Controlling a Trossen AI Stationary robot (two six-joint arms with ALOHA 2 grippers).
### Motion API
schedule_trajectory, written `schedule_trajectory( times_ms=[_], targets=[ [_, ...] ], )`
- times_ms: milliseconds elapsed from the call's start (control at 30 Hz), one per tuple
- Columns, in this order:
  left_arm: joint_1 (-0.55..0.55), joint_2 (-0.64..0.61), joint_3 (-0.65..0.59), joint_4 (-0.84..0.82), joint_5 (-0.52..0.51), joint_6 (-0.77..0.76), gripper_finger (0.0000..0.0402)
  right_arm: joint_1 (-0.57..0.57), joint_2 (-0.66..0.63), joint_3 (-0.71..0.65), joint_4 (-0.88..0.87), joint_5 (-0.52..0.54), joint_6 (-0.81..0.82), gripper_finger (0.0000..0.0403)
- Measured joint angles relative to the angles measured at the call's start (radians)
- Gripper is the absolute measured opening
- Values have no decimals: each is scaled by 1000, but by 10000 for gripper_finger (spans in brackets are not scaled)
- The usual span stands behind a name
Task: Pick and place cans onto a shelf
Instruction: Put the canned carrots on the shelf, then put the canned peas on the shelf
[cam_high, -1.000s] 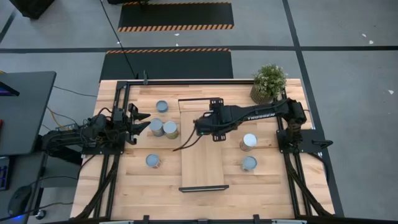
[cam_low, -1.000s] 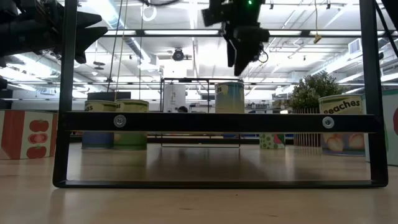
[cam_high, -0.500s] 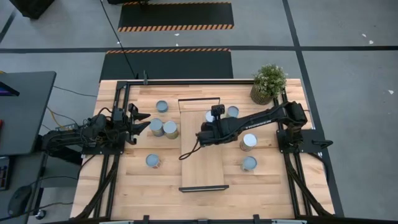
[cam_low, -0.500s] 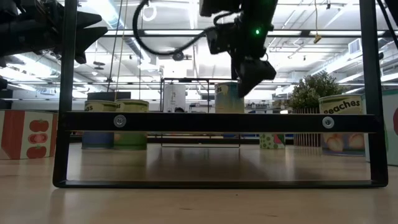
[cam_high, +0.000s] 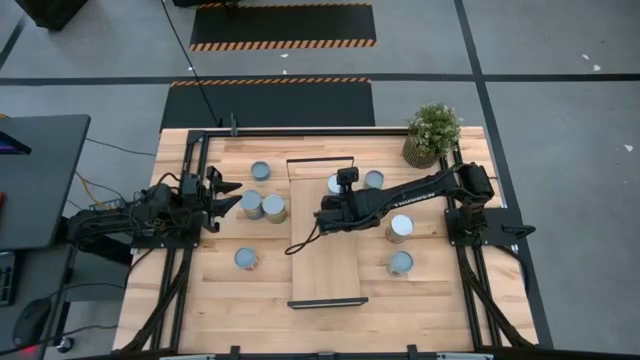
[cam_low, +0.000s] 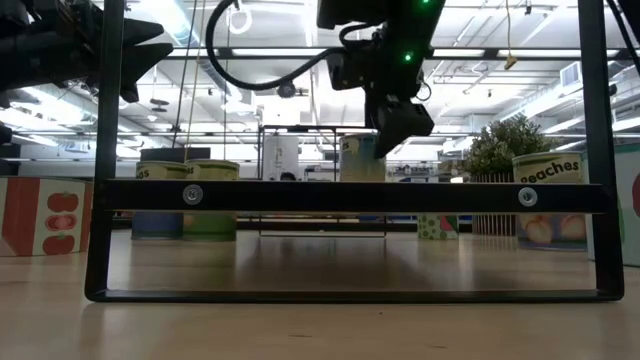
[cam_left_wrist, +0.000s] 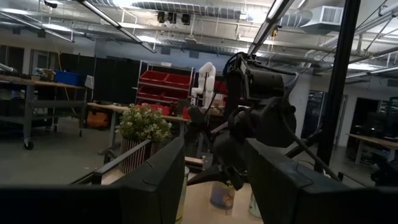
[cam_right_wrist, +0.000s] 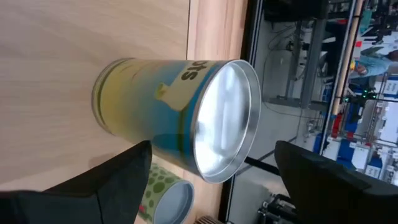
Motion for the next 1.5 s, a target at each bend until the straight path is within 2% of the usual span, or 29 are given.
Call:
schedule_trajectory(
  times_ms=[400,567,800,1033,1267,1500],
  targets=[
    [0,0,0,-3,0,13,172,17,-210,-11,9,-152,161,348],
    [0,0,0,-5,0,9,172,43,-327,-134,73,-163,212,348],
    [0,0,0,-6,0,9,172,46,-474,-311,162,-275,316,348],
    [0,0,0,-6,0,9,172,21,-517,-336,115,-447,431,348],
    [0,0,0,-10,0,9,172,-13,-510,-343,0,-507,508,348],
    [0,0,0,-21,0,9,172,-41,-501,-357,-100,-636,608,349]
  ],
)
